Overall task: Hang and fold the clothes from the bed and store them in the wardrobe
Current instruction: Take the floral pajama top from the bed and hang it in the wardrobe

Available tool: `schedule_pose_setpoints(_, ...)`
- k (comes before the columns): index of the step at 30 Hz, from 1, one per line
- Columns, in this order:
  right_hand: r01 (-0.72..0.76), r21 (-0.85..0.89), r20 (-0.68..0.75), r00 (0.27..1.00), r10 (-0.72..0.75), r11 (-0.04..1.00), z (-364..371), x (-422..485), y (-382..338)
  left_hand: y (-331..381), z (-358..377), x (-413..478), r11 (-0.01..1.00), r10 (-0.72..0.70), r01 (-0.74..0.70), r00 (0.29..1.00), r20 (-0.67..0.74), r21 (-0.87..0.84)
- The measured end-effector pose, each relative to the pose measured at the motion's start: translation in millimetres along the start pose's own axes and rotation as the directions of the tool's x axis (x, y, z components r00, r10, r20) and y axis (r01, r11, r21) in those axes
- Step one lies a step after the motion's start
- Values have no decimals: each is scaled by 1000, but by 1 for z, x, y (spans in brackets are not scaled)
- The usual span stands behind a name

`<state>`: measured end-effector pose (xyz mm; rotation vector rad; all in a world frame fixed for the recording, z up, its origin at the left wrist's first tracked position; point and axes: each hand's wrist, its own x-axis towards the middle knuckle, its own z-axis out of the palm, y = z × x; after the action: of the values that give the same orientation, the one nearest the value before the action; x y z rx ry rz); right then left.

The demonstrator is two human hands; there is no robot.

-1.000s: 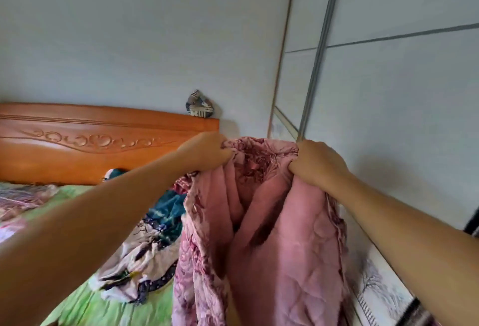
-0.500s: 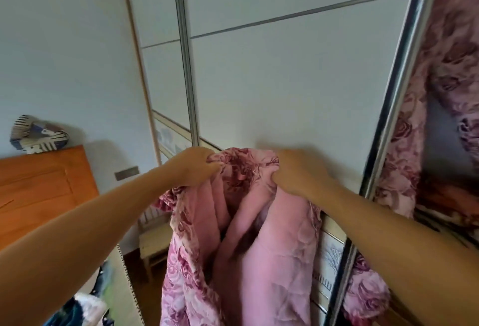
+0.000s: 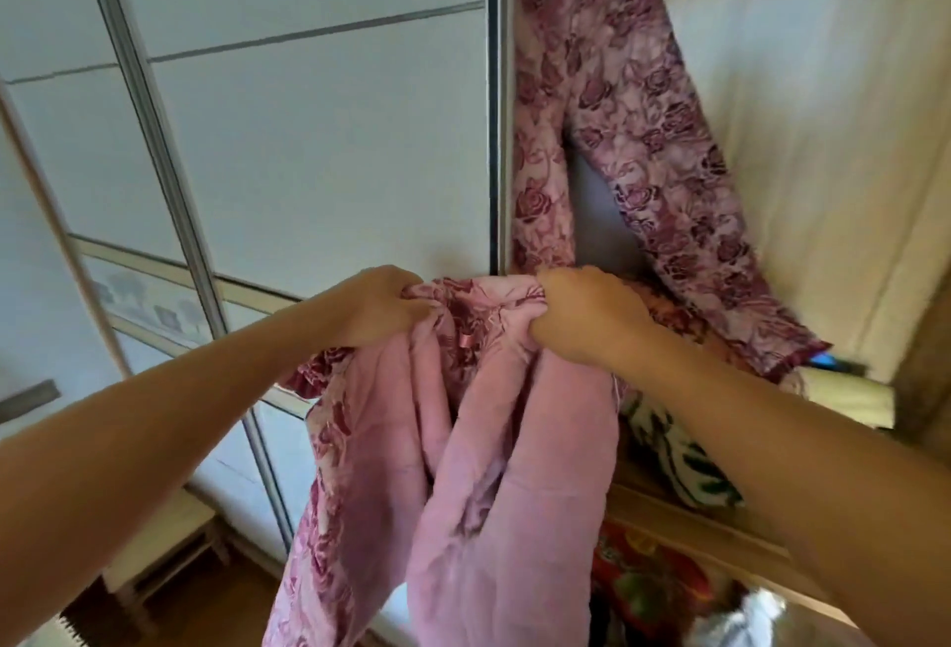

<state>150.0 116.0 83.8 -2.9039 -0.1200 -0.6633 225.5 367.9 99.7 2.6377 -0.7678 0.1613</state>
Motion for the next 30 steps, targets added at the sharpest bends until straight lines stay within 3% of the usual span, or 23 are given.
schedule_pose_setpoints(5,-97,-85,-48,994,93,992,-48,-34,47,67,8,21,983,181,-180,983,21,-43)
schedule_pose_setpoints(11,-316,-213,-121,948,296,925,-113,-80,112,142,13,51,926,376,-373,926,45,-54)
schedule_pose_setpoints(17,-513,-241,-173,858,484,824,-173,-83,169,205,-7,113,919,382,-381,924,-13,-101)
schedule_pose_setpoints(21,-599,-263,-265,798,541,756,-222,-56,200,251,-41,166,933,357,-360,931,-82,-24)
schedule_pose_setpoints(25,-635,-272,-381,761,525,723,-271,-15,233,286,-79,224,936,352,-348,914,-203,55)
schedule_pose_setpoints(30,-683,-275,-556,687,468,676,-324,49,271,317,-132,297,930,365,-316,844,-393,185)
